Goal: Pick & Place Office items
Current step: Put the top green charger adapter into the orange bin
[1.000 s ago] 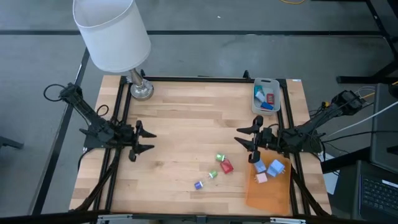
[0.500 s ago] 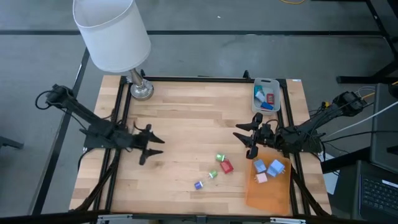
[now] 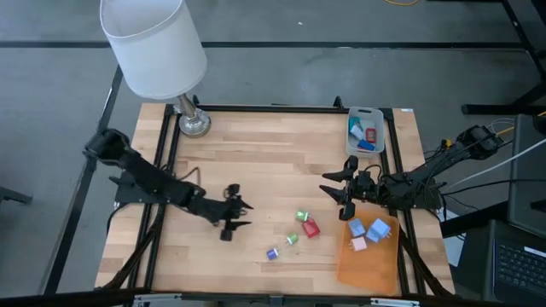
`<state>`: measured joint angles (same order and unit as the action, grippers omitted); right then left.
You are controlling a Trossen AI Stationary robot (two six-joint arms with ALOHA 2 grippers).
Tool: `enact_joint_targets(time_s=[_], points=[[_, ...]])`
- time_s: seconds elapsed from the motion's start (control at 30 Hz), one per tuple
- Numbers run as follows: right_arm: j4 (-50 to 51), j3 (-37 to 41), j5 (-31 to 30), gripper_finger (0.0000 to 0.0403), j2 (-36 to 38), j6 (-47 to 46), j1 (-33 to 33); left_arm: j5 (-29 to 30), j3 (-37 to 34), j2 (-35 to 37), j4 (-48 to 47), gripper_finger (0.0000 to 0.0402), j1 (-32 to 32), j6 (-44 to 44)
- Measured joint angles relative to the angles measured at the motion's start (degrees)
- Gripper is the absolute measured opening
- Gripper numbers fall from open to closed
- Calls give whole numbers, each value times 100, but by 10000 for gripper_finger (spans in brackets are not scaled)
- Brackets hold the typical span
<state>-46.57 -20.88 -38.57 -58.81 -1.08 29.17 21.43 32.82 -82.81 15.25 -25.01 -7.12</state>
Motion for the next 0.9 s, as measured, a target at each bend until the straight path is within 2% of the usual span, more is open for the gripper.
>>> enact_joint_targets(time_s=[0.17,0.27,0.37,0.53,0.77,0.9], points=[[-10,0,62,171,0,-6,0,-447,190,-828,540,211,574,500],[-13,0,65,171,0,-42,0,-638,289,-1131,1208,209,814,961],[-13,0,65,171,0,-281,0,-1119,472,-1320,1568,207,1068,1213],[-15,0,65,171,0,-304,0,-1706,685,-1724,1624,207,1509,1322],[-37,0,65,171,0,-302,0,-2509,987,-2403,2715,207,1964,1331],[-56,0,65,171,0,-299,0,-2927,1462,-2816,2796,207,2111,1286]])
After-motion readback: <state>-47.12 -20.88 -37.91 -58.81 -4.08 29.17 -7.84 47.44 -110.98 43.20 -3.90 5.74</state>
